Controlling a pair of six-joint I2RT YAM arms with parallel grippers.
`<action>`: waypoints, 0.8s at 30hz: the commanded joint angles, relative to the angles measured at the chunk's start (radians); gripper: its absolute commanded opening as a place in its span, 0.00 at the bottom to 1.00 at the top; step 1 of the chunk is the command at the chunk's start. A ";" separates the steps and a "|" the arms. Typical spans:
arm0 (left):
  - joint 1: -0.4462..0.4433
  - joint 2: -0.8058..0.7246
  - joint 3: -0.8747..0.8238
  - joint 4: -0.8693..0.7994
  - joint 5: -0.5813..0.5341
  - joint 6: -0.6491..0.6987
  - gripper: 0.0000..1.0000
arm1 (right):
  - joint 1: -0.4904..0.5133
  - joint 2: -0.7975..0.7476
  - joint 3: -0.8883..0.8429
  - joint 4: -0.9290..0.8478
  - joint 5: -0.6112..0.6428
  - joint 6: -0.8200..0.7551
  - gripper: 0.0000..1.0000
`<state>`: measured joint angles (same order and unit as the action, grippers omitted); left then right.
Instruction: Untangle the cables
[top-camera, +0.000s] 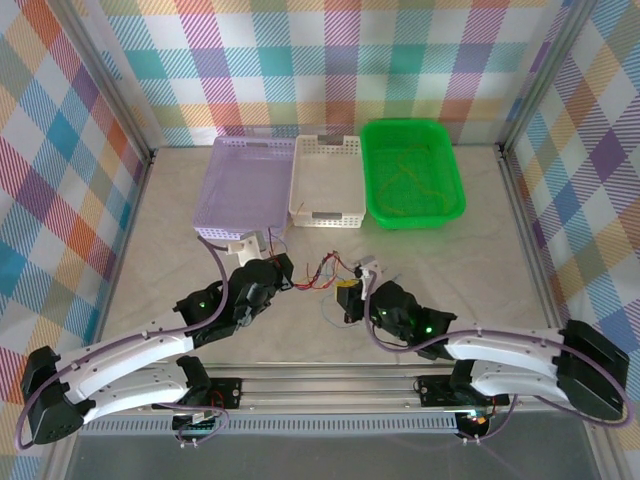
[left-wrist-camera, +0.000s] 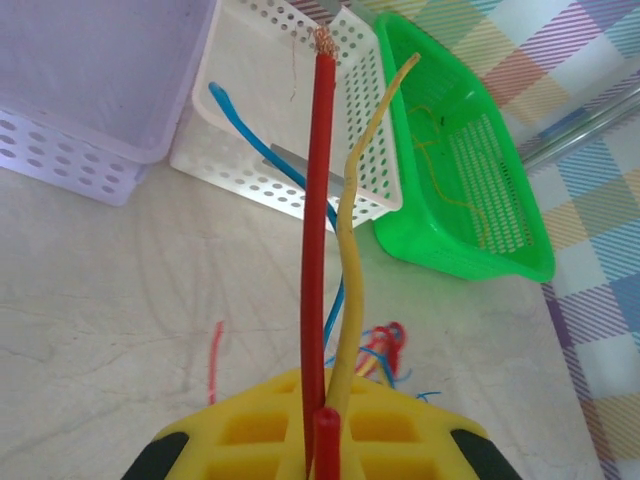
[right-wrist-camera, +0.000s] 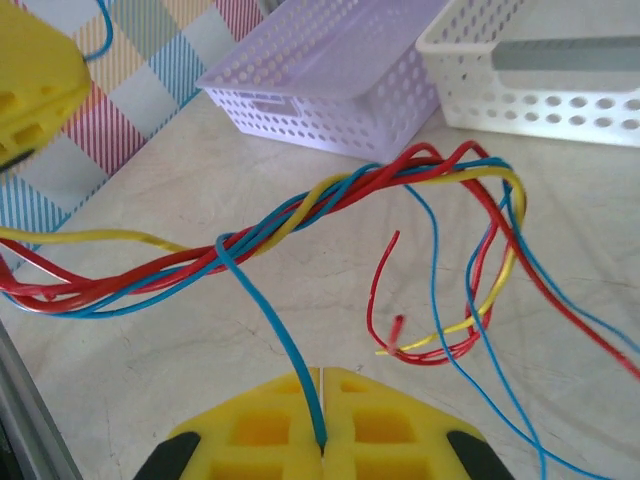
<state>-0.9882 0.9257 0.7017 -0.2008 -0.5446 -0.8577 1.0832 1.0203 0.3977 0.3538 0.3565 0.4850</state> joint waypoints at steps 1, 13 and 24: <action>-0.012 -0.028 0.001 -0.105 -0.050 0.052 0.00 | -0.051 -0.161 -0.007 -0.199 0.058 -0.015 0.00; 0.028 -0.105 0.068 -0.378 -0.090 0.212 0.00 | -0.466 -0.413 0.244 -0.731 -0.175 -0.047 0.00; 0.171 -0.171 0.133 -0.533 -0.050 0.375 0.00 | -0.585 -0.315 0.595 -0.990 -0.147 -0.136 0.00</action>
<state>-0.8478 0.7708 0.8120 -0.6678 -0.5991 -0.5545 0.5079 0.6987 0.9020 -0.5430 0.1970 0.3950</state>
